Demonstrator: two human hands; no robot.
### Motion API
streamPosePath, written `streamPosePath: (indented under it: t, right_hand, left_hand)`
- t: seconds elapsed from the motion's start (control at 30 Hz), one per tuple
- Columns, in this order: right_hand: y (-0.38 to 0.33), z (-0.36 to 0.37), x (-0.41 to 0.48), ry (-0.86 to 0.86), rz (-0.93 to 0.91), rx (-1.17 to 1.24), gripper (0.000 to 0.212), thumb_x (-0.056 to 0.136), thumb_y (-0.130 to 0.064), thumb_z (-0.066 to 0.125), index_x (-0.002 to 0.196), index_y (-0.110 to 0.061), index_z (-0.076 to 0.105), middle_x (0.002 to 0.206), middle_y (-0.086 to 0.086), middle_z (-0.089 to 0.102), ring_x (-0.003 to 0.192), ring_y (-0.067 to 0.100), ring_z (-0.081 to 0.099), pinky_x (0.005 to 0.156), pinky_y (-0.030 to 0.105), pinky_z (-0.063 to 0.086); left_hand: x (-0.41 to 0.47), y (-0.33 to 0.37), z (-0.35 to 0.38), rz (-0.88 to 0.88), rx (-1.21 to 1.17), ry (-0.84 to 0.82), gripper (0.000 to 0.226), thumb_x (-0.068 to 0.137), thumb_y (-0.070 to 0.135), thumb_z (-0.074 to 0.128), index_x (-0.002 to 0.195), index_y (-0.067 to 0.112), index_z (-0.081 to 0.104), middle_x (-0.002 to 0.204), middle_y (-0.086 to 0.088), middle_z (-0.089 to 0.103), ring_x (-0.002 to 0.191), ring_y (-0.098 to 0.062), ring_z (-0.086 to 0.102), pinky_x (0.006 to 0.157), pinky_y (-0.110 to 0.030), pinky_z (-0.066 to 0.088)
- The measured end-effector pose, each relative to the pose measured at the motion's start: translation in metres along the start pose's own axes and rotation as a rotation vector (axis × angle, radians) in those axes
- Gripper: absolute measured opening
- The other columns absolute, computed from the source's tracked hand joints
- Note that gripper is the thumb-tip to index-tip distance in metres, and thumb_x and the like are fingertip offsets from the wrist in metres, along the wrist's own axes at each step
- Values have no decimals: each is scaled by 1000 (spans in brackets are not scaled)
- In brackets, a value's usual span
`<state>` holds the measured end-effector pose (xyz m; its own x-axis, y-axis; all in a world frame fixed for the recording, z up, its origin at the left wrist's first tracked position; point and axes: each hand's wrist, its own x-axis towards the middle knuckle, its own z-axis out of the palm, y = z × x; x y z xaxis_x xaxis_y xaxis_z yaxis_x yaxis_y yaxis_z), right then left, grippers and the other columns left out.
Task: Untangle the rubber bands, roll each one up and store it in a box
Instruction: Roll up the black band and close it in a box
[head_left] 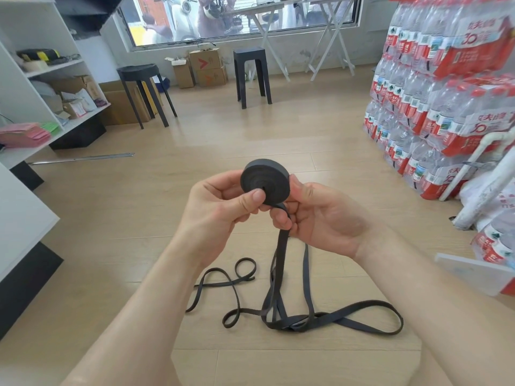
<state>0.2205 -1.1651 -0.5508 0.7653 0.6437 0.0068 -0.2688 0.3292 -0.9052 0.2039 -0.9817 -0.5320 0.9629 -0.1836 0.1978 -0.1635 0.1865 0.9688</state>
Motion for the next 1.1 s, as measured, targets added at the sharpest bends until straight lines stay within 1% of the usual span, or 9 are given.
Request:
streamPosePath:
  t: [0.1, 0.2, 0.3, 0.43, 0.57, 0.7, 0.83, 1.0, 1.1]
  right_hand:
    - [-2, 1, -2, -21, 1, 7, 53, 68, -54, 78, 102, -13, 73, 88, 10, 53, 69, 12, 53, 68, 21, 44]
    - [-9, 1, -6, 15, 84, -227, 53, 77, -57, 66, 102, -11, 74, 89, 10, 64, 75, 14, 57, 74, 30, 38]
    - [-19, -1, -11, 75, 155, -470, 44, 79, -53, 65, 90, -12, 75, 83, 8, 70, 69, 13, 60, 65, 28, 35]
    - [-20, -1, -12, 134, 153, -558, 34, 78, -46, 64, 81, -14, 75, 79, 8, 71, 65, 12, 58, 67, 30, 38]
    - [-19, 1, -10, 182, 148, -547, 42, 77, -44, 65, 102, -11, 72, 78, 7, 71, 65, 12, 58, 69, 31, 38]
    - [-20, 2, -9, 187, 185, -461, 66, 71, -64, 58, 109, -10, 64, 78, 12, 70, 65, 16, 56, 74, 36, 38]
    - [-14, 8, -6, 221, 197, -526, 76, 71, -68, 54, 113, -5, 58, 74, 11, 69, 61, 14, 56, 69, 34, 37]
    - [-10, 11, -5, 256, 194, -532, 55, 77, -55, 60, 109, -11, 53, 76, 13, 71, 58, 13, 57, 55, 25, 33]
    - [-11, 7, -6, 243, 164, -447, 46, 82, -49, 61, 109, -13, 50, 81, 17, 71, 64, 19, 57, 58, 26, 36]
  left_hand:
    - [-2, 3, 2, 33, 105, 27, 25, 64, 9, 80, 88, 15, 74, 73, -4, 73, 60, -14, 61, 56, -21, 41]
    - [-4, 12, -1, 89, 230, 46, 22, 67, 0, 72, 88, 6, 71, 73, -3, 74, 62, -15, 66, 62, -21, 51]
    - [-5, 21, -8, 72, 453, 45, 31, 70, -11, 72, 84, 17, 71, 71, 6, 74, 66, -7, 69, 63, -16, 51]
    - [-6, 24, -10, 57, 654, 30, 44, 71, -11, 72, 79, 32, 69, 68, 18, 72, 64, 0, 67, 63, -12, 51]
    - [-4, 25, -11, 58, 746, 37, 48, 72, -11, 72, 79, 36, 69, 67, 17, 71, 61, -3, 65, 68, -15, 55]
    - [-3, 22, -11, 54, 806, 9, 49, 72, -11, 71, 78, 38, 69, 61, 21, 68, 57, 3, 61, 65, -12, 49]
    - [-2, 15, -8, 76, 943, -20, 40, 73, -3, 74, 80, 37, 73, 68, 20, 69, 67, -3, 61, 74, -26, 53]
    - [1, 10, -8, 126, 1097, -52, 36, 76, 1, 72, 93, 33, 74, 71, 11, 69, 74, -10, 62, 76, -29, 52]
    - [1, 5, -8, 114, 889, 9, 40, 77, -2, 71, 101, 31, 72, 77, 14, 70, 75, -4, 63, 76, -21, 51]
